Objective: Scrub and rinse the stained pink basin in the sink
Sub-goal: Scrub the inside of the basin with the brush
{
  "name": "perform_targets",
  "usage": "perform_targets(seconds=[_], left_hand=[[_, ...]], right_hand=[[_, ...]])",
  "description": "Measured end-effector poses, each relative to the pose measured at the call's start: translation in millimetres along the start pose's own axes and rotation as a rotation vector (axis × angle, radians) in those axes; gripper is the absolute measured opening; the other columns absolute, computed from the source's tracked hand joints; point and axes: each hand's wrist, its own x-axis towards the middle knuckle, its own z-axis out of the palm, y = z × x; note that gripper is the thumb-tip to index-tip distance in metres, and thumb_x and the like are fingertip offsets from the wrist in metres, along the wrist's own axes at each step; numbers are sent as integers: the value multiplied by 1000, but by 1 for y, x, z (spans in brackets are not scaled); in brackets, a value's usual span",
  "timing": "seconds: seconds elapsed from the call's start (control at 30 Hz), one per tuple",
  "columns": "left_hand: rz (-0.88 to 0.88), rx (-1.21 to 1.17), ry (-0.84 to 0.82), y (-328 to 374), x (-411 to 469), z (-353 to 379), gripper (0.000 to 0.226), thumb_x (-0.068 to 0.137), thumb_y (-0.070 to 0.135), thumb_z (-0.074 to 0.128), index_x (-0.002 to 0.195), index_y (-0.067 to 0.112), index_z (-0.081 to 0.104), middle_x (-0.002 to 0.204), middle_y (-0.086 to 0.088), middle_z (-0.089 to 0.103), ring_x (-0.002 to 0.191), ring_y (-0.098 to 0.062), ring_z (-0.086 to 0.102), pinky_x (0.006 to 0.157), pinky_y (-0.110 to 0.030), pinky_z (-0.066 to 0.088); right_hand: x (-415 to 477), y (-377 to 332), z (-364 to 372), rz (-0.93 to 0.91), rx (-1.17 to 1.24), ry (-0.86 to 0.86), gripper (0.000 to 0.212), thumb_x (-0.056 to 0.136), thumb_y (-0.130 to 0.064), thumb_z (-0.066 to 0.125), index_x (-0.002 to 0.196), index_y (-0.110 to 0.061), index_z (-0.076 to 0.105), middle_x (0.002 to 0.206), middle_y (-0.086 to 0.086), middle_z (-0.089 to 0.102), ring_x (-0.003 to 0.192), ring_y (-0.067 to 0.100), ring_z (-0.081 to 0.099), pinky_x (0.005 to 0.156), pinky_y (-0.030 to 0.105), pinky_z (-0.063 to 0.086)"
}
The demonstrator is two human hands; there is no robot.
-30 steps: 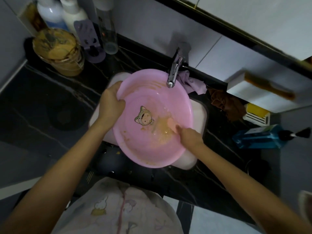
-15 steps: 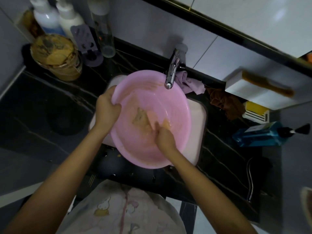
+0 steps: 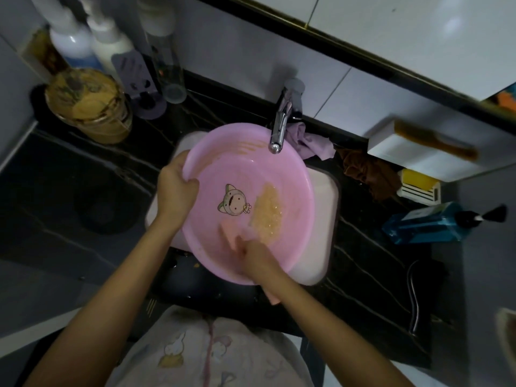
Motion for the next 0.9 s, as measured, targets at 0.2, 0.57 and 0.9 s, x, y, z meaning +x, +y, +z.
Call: perform_targets(seconds=[0.2, 0.57, 0.9], left_hand=[[-8, -31, -12, -1, -1, 0, 63, 71, -15, 49, 118, 25, 60, 102, 4, 64, 92, -12, 60, 73, -18, 50], [28, -42, -35, 1, -5, 2, 62, 71, -15, 49, 114, 28, 59, 101, 7, 62, 94, -9, 59, 76, -15, 47], [8, -31, -20, 0, -2, 4, 63, 70, -17, 47, 110, 30, 57, 100, 6, 61, 90, -9, 57, 67, -4, 43]], right_hand=[[31, 12, -15, 101, -8, 161, 22, 98, -11, 36, 114, -4, 49, 104, 16, 62, 91, 29, 61, 72, 37, 49], [66, -16, -29, -88, -40, 213, 57, 94, -3, 32, 149, -11, 18, 119, 24, 59, 106, 36, 58, 86, 41, 44], [35, -21, 6, -107, 70, 122, 37, 96, -5, 33, 133, -4, 39, 102, 20, 63, 92, 33, 63, 68, 39, 45]])
